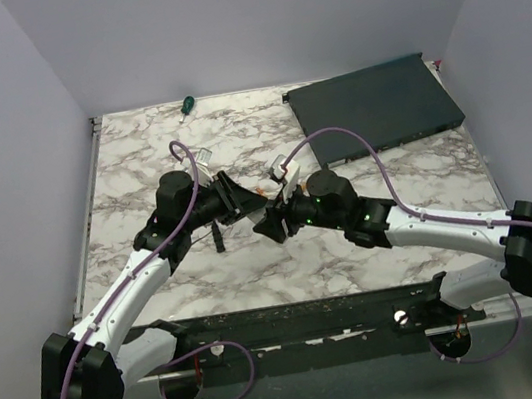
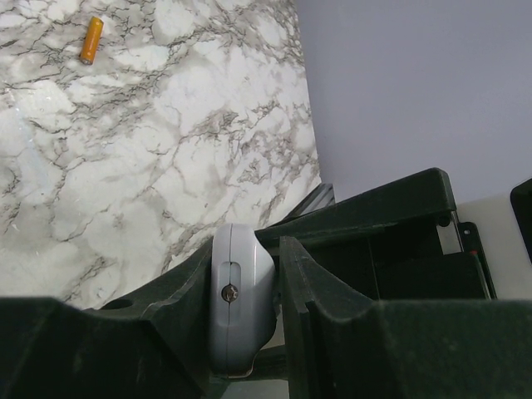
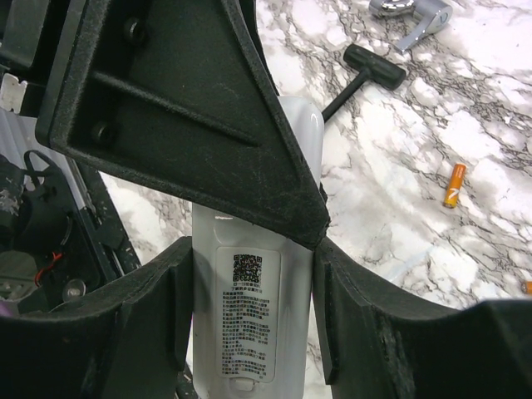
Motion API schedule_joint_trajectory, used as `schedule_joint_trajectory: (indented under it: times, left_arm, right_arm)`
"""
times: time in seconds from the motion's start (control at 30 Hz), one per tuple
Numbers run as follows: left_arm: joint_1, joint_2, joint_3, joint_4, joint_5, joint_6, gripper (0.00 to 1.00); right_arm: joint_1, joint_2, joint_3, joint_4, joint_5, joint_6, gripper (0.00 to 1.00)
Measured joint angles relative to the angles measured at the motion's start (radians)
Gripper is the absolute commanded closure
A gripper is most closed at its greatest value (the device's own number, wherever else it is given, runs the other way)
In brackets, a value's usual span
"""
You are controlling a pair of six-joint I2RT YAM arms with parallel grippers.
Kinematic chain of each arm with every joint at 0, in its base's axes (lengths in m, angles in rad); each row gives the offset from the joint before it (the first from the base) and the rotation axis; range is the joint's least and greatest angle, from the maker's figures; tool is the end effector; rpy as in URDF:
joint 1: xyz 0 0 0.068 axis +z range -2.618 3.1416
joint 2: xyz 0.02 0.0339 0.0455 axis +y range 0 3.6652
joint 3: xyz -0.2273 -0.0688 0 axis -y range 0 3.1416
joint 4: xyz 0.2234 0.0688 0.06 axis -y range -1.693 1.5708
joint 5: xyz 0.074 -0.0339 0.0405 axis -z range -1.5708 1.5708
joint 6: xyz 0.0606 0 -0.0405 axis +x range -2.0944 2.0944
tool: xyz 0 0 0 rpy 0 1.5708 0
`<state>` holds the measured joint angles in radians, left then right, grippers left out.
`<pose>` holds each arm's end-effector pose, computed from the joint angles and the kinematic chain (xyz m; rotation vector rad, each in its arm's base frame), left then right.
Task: Load the batteries into the remote control
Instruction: Adjust the remote control.
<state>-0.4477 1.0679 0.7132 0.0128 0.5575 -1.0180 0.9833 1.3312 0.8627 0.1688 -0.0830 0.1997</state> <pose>0.2195 -0.1410 0.2493 -0.1861 2.1611 -1.4558 0.1737 0.2699 0.2473 -0.8068 1.7950 0.8769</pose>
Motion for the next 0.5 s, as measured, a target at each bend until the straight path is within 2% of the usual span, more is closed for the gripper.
schedule_joint_trajectory:
  times: [0.5]
  left_arm:
    - [0.0,-0.003,0.013,-0.001,-0.001,0.0,0.66]
  right_arm:
    - [0.004,-0.039,-0.026,-0.022,0.03,0.008,0.88]
